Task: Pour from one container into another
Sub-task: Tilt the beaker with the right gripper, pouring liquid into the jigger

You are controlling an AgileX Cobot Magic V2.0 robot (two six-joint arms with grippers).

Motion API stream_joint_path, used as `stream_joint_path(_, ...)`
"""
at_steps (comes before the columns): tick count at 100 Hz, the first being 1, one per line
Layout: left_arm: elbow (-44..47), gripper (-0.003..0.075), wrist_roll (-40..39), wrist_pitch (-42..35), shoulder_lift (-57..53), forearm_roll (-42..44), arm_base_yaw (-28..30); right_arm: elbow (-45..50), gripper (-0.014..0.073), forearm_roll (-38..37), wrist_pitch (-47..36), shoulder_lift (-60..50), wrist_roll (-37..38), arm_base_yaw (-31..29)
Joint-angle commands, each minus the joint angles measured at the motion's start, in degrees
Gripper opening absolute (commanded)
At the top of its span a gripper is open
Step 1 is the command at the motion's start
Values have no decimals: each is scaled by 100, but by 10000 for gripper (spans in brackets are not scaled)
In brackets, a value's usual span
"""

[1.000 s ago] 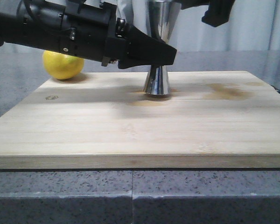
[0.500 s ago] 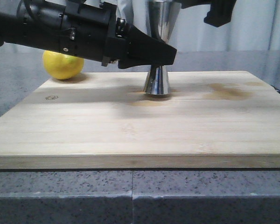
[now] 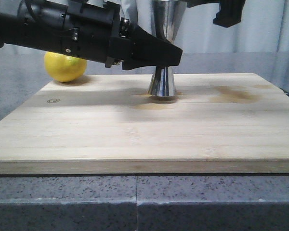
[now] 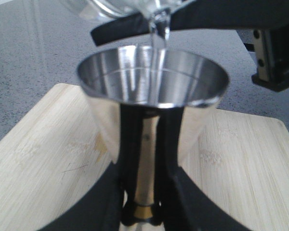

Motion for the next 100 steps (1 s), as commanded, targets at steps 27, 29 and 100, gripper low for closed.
stream_joint_path(27, -168, 102, -43, 415, -256, -422, -53, -201, 321, -199, 79, -145, -9, 18)
stream_joint_path(29, -168, 102, -43, 415, -256, -422, -53, -201, 321, -199, 97, -145, -9, 18)
stream_joint_path(100, -168, 102, -43, 415, -256, -422, -53, -201, 321, -457, 63, -145, -9, 18)
